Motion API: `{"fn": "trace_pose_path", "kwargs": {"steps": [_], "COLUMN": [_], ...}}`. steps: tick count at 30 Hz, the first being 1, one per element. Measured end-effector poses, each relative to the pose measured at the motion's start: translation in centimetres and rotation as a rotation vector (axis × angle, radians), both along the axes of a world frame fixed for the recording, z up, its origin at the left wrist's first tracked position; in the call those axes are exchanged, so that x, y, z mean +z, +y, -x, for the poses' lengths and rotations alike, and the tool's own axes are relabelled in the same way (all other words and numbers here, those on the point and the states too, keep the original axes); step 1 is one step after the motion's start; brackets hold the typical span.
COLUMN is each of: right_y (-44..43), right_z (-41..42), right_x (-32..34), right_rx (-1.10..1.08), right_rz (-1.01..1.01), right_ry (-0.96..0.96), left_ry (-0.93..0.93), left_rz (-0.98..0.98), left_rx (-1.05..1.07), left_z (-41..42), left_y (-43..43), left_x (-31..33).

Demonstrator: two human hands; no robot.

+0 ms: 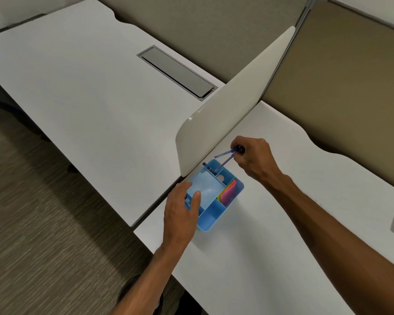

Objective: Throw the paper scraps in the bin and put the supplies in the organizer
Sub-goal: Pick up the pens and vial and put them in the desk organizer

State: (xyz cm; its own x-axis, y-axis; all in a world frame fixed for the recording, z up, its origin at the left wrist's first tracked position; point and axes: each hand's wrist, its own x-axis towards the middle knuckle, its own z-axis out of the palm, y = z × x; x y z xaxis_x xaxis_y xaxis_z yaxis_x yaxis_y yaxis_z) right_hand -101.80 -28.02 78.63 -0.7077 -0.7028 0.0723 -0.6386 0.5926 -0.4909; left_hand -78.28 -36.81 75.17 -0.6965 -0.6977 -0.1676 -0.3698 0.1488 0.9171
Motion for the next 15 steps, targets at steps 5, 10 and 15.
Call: {"fn": "trace_pose_path", "kwargs": {"steps": [5,10,15], "right_y": [0.6,0.0,-1.5], "right_z": [-0.5,0.0,0.6], "right_x": [0.4,-0.4,-1.5], "right_rx": [0.043,0.063,0.112], "right_rz": [-0.018,-0.078,-0.146], "right_ry": [0.015,0.025,0.058], "left_ry": [-0.022,-0.021,-0.037], "left_rz": [-0.001,-0.002,0.037], "left_rx": [0.010,0.004,-0.003], "left_z": [0.1,0.1,-0.1], "left_y": [0.1,0.1,-0.1], "left_x": [-0.4,-0.5,-0.8]}}
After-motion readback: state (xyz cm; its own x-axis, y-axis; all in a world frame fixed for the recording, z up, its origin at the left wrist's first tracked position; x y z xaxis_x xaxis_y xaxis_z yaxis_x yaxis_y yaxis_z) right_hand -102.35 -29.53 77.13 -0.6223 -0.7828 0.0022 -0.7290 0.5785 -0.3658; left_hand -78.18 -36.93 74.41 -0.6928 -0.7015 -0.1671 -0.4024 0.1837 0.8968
